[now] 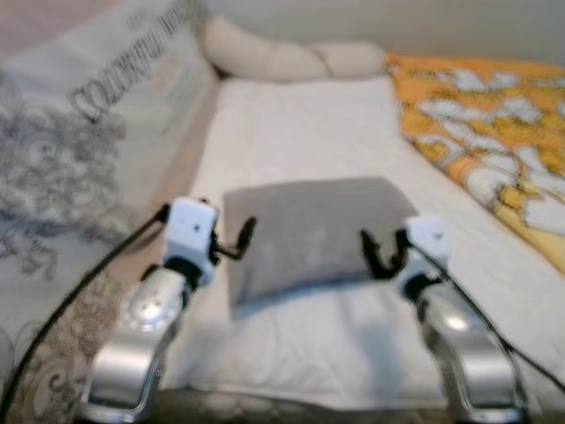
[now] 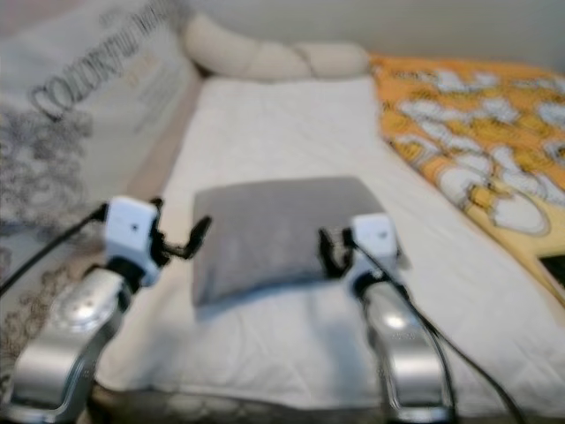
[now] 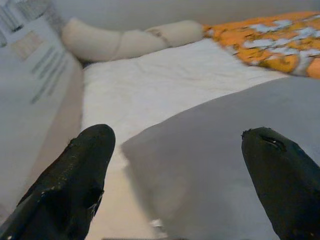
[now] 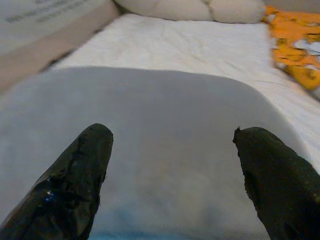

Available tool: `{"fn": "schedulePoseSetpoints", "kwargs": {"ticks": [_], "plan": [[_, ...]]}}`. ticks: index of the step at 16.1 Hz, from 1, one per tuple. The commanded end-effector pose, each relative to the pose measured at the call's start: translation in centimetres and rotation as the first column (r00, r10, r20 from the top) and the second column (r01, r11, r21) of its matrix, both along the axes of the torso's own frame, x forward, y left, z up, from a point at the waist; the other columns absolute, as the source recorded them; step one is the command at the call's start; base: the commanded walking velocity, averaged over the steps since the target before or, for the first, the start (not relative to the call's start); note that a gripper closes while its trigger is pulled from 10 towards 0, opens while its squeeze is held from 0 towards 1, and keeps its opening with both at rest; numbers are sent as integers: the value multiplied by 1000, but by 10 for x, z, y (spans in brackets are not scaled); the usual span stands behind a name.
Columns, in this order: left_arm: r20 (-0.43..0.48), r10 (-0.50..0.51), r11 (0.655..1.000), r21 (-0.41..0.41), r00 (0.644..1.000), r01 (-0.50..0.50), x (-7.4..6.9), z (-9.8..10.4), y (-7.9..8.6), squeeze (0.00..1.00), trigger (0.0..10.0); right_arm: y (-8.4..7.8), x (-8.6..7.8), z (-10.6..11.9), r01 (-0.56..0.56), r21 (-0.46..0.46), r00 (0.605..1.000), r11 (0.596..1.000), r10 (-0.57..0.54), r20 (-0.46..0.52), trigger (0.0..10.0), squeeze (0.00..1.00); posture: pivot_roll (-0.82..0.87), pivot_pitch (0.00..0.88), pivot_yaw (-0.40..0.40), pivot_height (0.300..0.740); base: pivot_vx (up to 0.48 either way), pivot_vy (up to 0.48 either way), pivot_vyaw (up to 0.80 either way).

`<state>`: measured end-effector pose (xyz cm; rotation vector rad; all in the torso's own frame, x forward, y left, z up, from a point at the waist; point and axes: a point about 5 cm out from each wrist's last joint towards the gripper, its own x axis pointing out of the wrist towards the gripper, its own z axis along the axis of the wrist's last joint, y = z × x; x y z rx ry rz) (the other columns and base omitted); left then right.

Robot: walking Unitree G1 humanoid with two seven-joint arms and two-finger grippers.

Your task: Clean up the room

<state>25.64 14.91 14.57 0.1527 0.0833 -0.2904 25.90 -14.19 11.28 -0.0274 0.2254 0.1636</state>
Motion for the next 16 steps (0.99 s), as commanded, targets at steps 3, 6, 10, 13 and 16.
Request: {"fn": "schedulePoseSetpoints", "kwargs": {"ticks": [3, 6, 10, 13, 16], "plan": [[-11, -82, 997, -6, 997, 82, 1, 1, -7, 0, 10000, -16, -1, 0, 51, -21, 999, 998, -51, 0, 10000, 0, -4, 0, 6, 740, 0, 0, 0], [-62, -106, 994, -44, 992, 104, 16, 1, 6, 1000, 10000, -24, 4, 3, -2, -11, 1000, 1000, 2, 5, 10000, 0, -3, 0, 11, 740, 0, 0, 0], [-171, -59, 997, -49, 983, 51, 38, -11, 24, 1000, 10000, -37, 10, 2, -54, -80, 998, 995, 53, -17, 10000, 0, -8, 0, 17, 740, 0, 0, 0], [-313, -80, 992, -117, 946, 45, 51, -37, 32, 0, 10000, -38, 11, 2, -126, -53, 991, 991, 123, -43, 10000, 0, -12, 0, 17, 740, 0, 0, 0], [-450, -15, 958, -262, 893, -116, 62, -74, 45, 0, 10000, -39, 12, -13, -119, -123, 985, 985, 102, -139, 10000, 0, -18, 0, 20, 740, 0, 0, 0]]}}
